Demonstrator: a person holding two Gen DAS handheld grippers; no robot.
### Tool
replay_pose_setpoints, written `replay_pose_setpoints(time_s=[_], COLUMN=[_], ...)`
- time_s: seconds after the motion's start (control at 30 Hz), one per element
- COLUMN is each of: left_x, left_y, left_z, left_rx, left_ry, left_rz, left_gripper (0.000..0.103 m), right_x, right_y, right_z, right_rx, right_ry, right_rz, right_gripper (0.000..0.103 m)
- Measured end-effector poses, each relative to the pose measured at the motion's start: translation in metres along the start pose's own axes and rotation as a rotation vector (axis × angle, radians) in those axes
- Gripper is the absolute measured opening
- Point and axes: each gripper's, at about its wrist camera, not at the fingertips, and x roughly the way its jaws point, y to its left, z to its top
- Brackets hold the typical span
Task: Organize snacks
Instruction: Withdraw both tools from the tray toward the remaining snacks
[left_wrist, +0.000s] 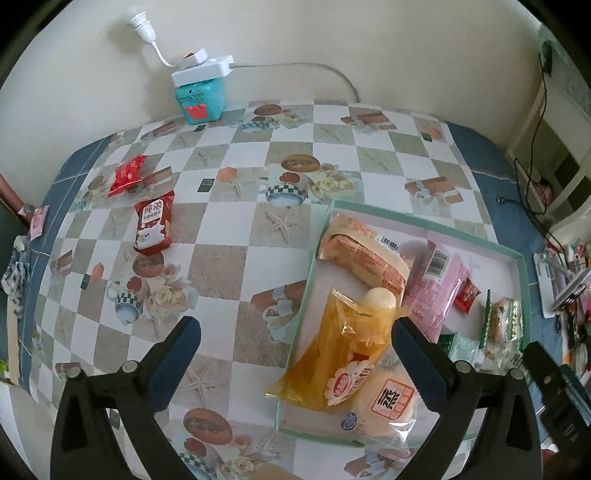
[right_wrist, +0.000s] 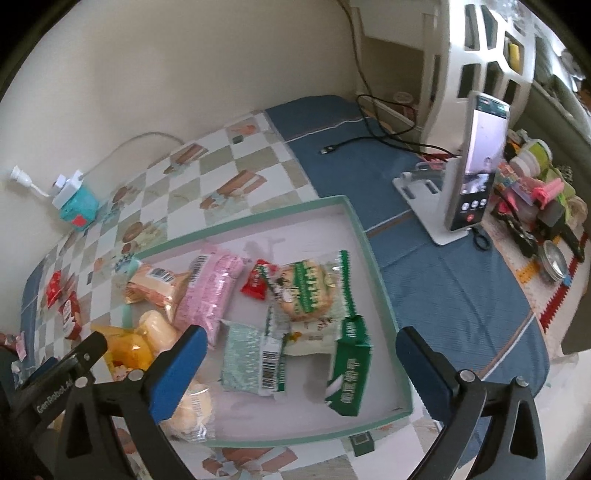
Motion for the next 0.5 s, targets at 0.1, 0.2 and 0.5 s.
replay_pose_setpoints(time_s=[0.1, 0.2, 0.5], left_x=[0.000, 0.001, 0.000], left_y=[0.003, 0.007, 0.022], left_z=[0.001, 0.003, 0.007], left_rx=[-0.015, -0.035, -0.083], left_ry=[-0.002, -0.001, -0.013], left_rz=[-0.002, -0.011, -0.032], left_gripper=[0.103, 0.103, 0.103], right_x=[-0.001, -0.002, -0.001], right_y=[0.008, 0.015, 0.035], right_z=[0.000, -0.001, -0.004], right_rx=[-0.013, -0.033, -0.076], right_ry=[-0.003, -0.012, -0.016], right_rz=[0.017, 0.025, 0.041], right_gripper=[0.103, 0.103, 0.103])
